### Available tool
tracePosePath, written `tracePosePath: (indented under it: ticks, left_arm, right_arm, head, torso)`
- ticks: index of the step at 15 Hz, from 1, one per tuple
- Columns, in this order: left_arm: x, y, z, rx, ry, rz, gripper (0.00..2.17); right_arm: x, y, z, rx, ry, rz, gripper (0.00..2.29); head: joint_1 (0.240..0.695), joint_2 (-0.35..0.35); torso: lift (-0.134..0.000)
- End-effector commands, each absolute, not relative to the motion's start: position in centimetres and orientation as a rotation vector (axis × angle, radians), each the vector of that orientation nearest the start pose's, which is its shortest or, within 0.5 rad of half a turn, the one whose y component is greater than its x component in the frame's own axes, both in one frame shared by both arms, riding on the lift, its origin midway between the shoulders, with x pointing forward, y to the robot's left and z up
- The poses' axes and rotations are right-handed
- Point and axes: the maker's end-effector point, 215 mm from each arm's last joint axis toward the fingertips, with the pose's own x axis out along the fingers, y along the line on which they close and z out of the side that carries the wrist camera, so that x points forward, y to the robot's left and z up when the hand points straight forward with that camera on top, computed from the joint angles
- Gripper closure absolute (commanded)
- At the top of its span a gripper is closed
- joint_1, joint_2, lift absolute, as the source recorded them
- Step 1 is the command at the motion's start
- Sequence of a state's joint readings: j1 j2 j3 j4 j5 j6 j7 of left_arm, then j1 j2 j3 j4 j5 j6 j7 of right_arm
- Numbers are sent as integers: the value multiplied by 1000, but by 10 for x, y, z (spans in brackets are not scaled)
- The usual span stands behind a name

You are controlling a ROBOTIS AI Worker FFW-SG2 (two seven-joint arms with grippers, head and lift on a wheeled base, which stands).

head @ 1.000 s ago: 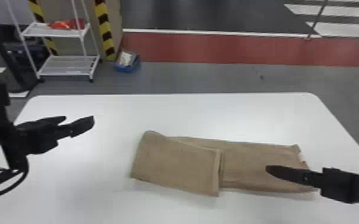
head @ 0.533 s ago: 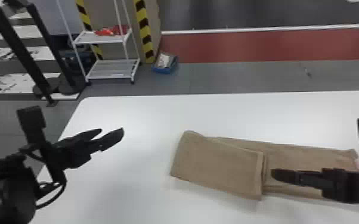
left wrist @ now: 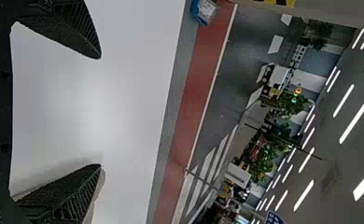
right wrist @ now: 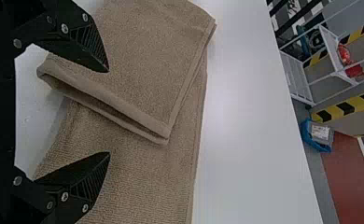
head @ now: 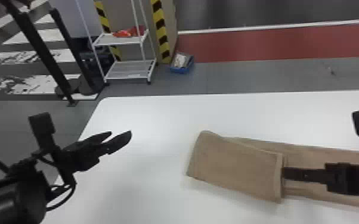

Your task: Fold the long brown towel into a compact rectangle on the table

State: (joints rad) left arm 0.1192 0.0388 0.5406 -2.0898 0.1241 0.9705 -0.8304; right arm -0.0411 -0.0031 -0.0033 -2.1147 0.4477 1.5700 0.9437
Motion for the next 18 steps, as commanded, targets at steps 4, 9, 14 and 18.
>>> tracePosePath:
  ticks: [4,9,14,18]
  left_arm:
    - [466,343,-346,-332,411,-341,49]
    - [464,359,-348,-335,410,-327,49]
    - [463,372,-348,-331,407,-306,53]
    - [463,378,-345,-330,401,-296,53]
  right_arm:
    - [448,-170,-426,184,999,407,289]
    - [454,-171,-441,142,1045,384,363]
    - [462,-166,-450,123,1081,384,407]
    - [481,-161,-437,125,1060,397,404]
  head:
    - [695,205]
    - [695,212]
    - [695,231]
    - [695,245]
  torso:
    - [-124]
    - [-124]
    - [-124]
    - [-124]
